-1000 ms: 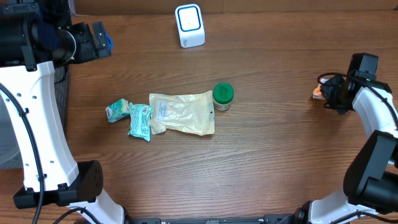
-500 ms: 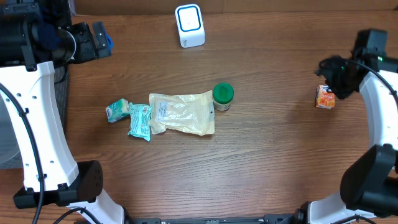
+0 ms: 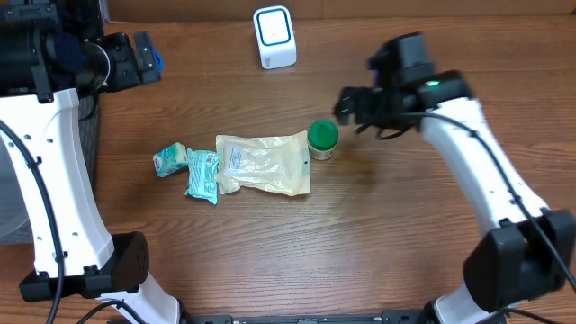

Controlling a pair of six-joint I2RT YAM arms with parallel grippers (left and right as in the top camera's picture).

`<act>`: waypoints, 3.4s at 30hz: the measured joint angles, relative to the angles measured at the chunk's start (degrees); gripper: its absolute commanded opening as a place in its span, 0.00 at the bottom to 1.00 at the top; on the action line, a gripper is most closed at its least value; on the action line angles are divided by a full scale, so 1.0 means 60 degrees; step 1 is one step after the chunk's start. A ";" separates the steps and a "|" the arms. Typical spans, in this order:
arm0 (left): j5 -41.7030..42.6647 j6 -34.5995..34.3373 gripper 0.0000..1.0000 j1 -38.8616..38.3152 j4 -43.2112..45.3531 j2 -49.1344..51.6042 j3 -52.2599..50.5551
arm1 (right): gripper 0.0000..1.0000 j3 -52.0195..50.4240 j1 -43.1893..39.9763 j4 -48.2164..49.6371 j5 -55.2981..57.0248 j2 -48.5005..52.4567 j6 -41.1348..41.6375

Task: Scan the item barcode
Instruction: 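Move the right gripper over the green-lidded jar, then close the right gripper on the green-lidded jar and lift it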

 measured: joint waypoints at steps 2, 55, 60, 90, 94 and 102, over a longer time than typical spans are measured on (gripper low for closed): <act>0.0000 0.0000 1.00 0.0000 0.0000 0.0000 0.0000 | 1.00 0.0000 0.0277 0.0066 0.0146 0.0233 -0.0029; 0.0000 0.0000 1.00 0.0000 0.0000 0.0000 0.0000 | 0.79 -0.0018 0.0922 0.0976 0.0295 0.2350 -0.2484; 0.0000 0.0000 1.00 0.0000 0.0000 0.0000 0.0000 | 0.79 -0.0018 0.1064 0.0805 0.0820 0.2357 -0.2473; 0.0000 0.0000 1.00 0.0000 0.0000 0.0000 0.0000 | 0.61 -0.0018 0.1530 0.1129 0.1956 0.2357 -0.1457; 0.0000 0.0000 1.00 0.0000 0.0000 0.0000 0.0000 | 0.52 -0.0015 0.1530 0.1089 0.2076 0.2357 -0.0102; 0.0000 0.0000 0.99 0.0000 0.0000 0.0000 0.0000 | 0.80 0.0076 0.1530 0.0259 0.2401 0.2335 0.2779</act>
